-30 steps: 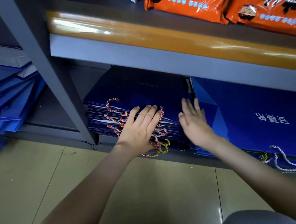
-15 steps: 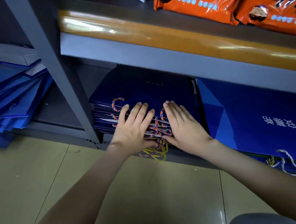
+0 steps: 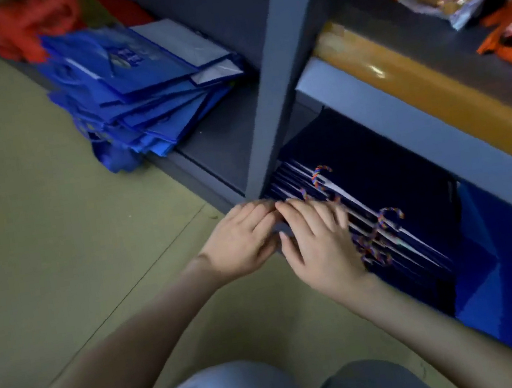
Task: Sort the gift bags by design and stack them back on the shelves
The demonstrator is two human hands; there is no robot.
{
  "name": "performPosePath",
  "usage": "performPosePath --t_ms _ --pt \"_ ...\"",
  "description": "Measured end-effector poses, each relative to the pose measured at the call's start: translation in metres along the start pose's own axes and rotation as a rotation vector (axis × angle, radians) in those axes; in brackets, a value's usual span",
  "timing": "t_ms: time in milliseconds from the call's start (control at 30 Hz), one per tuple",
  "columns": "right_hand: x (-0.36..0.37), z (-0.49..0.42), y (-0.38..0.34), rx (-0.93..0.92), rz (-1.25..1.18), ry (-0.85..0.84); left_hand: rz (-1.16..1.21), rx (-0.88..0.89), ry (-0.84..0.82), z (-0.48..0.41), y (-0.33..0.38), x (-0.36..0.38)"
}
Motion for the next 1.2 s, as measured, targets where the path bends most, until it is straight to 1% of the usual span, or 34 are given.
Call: performPosePath --t_ms 100,200,300,367,433,533,600,700,800,1000,1067,1200 --pt "0.027 -0.03 -0.027 -0.016 -0.116 -0.167 -0.11 -0.24 -0.054 0.025 -0.028 -0.022" --pt "0.049 -0.063 -0.05 0.02 -0.138 -0.288 -0.222 -0.565 -0.167 0.039 -0.052 -0.043" --pt "0.063 -0.093 -0.078 0.046 -0.138 -0.416 -0.317 -0.808 -0.208 0.043 -0.067 -0.072" --pt "0.066 -0.111 -0.101 0.052 -0.136 -0.526 -0.336 -0.959 -0.222 0.043 -0.074 -0.094" --pt "0.066 -0.13 -0.124 0.058 -0.141 -0.601 -0.31 -1.107 -0.262 0.044 -0.077 -0.114" --pt "0.057 -0.156 -0.161 0.013 -0.147 -0.653 -0.306 -1.207 -0.279 0.036 -0.074 -0.152" --pt "0.049 -0.17 -0.186 -0.017 -0.167 -0.684 -0.289 -1.286 -0.336 0.034 -0.073 -0.179" --pt "0.031 -0.187 -0.22 -0.07 -0.19 -0.729 -0.309 -1.379 -0.346 0.036 -0.074 -0.223" --pt "0.008 -0.205 -0.253 -0.166 -0.185 -0.768 -0.319 -1.428 -0.366 0.035 -0.072 -0.269" --pt "-0.051 -0.253 -0.307 -0.328 -0.175 -0.862 -0.298 -1.596 -0.426 0.026 -0.065 -0.366" --pt "-0.073 -0.273 -0.32 -0.354 -0.168 -0.909 -0.269 -1.64 -0.438 0.015 -0.064 -0.398" --pt "-0.113 -0.314 -0.341 -0.359 -0.157 -0.975 -0.24 -1.671 -0.446 -0.014 -0.072 -0.458"
Point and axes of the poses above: each hand's wrist, its own z-axis away from the middle knuckle, its own x-axis out of the palm, y = z × x, the point moved 3 cm from there along -z, towards the middle knuckle, and after that the axes turned 9 degrees about y, right-handed, at the moved point
